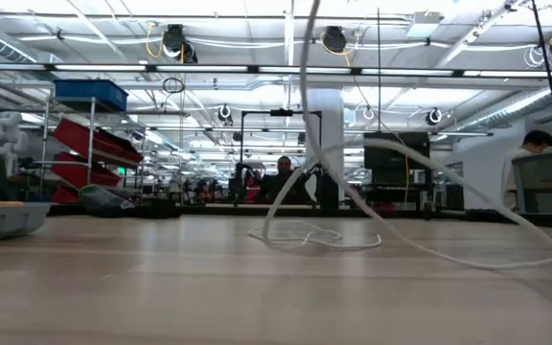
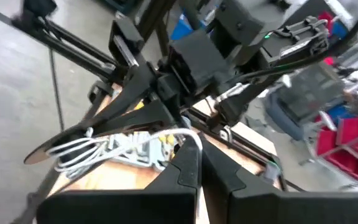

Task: Coil cords
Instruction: Coil the white cable wire into the spool

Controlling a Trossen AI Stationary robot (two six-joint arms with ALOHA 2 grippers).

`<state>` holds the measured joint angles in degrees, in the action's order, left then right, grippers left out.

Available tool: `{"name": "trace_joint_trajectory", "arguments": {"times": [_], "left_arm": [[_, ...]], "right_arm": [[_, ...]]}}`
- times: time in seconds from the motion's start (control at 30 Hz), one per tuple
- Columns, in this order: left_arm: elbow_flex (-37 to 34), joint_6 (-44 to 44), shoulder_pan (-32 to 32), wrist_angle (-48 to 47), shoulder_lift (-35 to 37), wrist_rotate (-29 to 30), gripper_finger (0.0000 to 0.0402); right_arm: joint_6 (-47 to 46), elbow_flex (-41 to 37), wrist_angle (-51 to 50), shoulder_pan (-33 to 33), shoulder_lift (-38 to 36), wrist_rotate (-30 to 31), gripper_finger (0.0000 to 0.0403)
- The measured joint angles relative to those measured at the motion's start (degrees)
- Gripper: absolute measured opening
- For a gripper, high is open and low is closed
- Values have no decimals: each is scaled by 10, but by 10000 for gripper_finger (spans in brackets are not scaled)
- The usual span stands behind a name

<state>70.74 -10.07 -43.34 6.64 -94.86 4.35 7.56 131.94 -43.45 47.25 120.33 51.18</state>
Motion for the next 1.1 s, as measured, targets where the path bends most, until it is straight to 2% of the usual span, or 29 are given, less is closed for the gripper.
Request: {"name": "trace_joint_trajectory", "arguments": {"times": [0.13,0.73,1.1], "left_arm": [[0,1,-7,2,-2,-2,6],[1,2,-7,-17,-2,-5,6],[1,10,-6,-11,-8,-12,6]], "right_arm": [[2,0,3,-4,-16,-21,0],[70,0,48,-4,-28,-15,0],[52,1,52,-4,-47,-19,0]]}}
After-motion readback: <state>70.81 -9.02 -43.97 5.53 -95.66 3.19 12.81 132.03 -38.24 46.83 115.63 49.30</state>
